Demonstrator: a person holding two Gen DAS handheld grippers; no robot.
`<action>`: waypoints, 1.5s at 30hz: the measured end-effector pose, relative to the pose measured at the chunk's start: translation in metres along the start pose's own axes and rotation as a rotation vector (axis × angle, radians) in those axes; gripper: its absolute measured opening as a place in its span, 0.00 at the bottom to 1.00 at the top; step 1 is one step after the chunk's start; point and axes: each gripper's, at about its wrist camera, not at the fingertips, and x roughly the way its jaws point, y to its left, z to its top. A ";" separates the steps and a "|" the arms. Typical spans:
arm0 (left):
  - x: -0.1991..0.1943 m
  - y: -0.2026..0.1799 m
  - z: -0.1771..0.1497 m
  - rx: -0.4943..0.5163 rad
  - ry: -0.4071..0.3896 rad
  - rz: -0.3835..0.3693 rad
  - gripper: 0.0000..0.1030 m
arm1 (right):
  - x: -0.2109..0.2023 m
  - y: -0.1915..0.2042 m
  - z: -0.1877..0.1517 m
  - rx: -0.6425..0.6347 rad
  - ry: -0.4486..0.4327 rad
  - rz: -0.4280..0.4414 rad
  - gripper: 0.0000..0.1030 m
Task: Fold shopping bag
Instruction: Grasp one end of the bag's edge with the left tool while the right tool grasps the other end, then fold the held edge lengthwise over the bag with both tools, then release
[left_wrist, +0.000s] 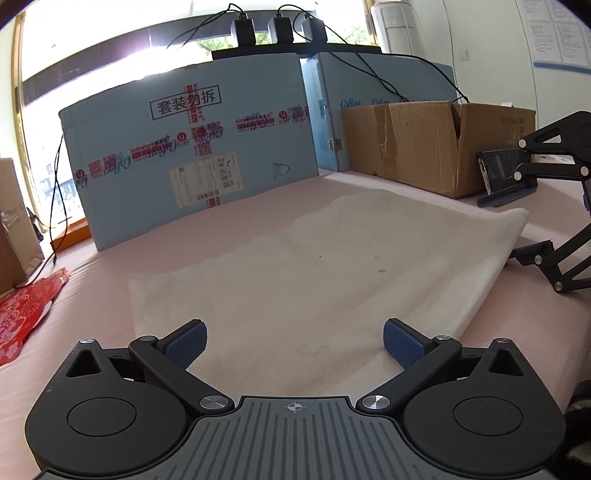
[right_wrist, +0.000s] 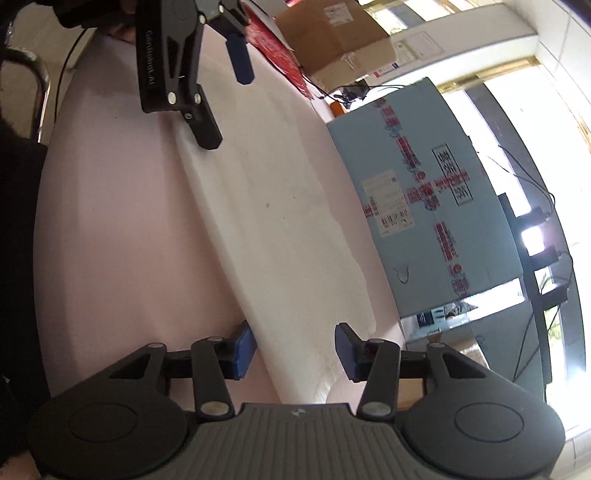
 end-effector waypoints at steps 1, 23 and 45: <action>-0.002 0.000 0.000 0.004 -0.014 -0.013 1.00 | 0.001 0.002 0.002 -0.020 -0.005 0.026 0.13; -0.015 0.073 -0.010 -0.178 0.065 -0.494 0.14 | 0.024 -0.108 -0.067 0.722 -0.084 0.554 0.25; -0.017 0.125 -0.020 -0.540 0.009 -0.488 0.16 | 0.046 -0.127 -0.096 1.065 -0.023 0.484 0.24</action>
